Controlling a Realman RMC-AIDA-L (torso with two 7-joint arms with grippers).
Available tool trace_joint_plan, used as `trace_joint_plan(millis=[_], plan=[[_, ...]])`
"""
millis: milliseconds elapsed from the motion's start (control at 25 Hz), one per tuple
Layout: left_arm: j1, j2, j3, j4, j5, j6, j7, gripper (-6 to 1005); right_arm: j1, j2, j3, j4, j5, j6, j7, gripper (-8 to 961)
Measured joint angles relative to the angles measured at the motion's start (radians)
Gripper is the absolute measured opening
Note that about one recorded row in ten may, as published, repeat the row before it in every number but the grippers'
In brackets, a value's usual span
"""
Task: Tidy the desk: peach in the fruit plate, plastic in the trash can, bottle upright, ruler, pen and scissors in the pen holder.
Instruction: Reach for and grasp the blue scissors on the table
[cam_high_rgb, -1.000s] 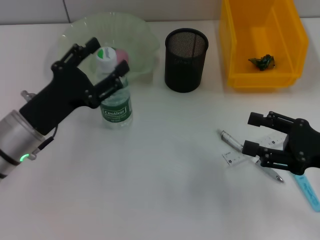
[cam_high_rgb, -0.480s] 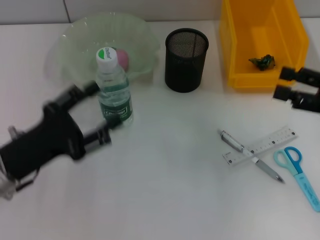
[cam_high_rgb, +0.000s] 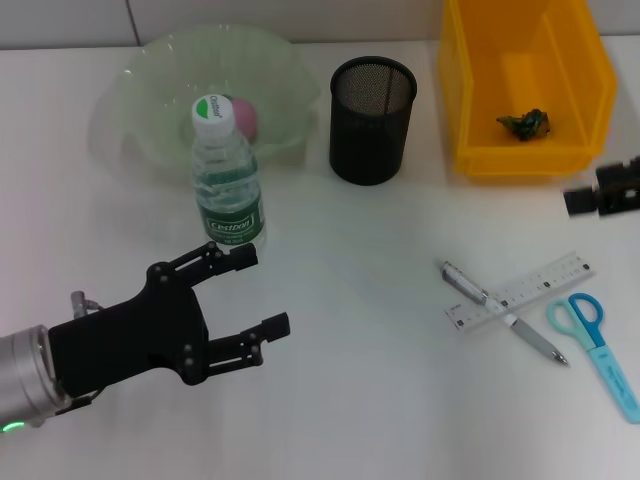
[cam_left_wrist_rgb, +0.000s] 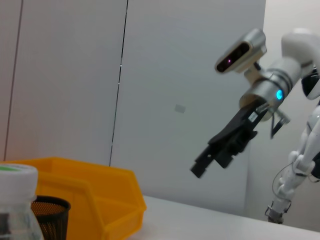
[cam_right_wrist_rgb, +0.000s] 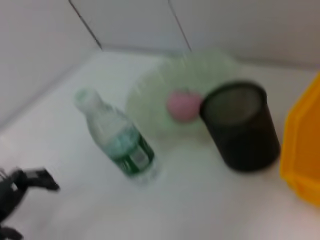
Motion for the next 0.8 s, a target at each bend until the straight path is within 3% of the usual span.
trace_joint_plan(millis=[80, 120, 280, 480, 800], plan=[[-0.002, -0.001, 0.001, 0.0, 0.0, -0.007, 0.0, 829, 0.002, 0.027, -0.097, -0.139, -0.149, -0.026, 0.134, 808], [-0.002, -0.001, 0.001, 0.0, 0.0, -0.007, 0.0, 829, 0.002, 0.027, -0.097, -0.139, -0.149, -0.026, 0.134, 807], [-0.011, -0.004, -0.001, 0.001, 0.001, -0.035, 0.0, 829, -0.038, 0.042, -0.299, -0.252, -0.315, -0.016, 0.305, 802], [-0.021, -0.007, -0.004, 0.001, 0.001, -0.064, -0.001, 829, -0.092, 0.044, -0.478, -0.268, -0.373, 0.029, 0.442, 796], [-0.023, -0.007, -0.017, 0.011, -0.004, -0.092, -0.001, 829, -0.131, 0.044, -0.573, -0.197, -0.421, 0.104, 0.51, 786]])
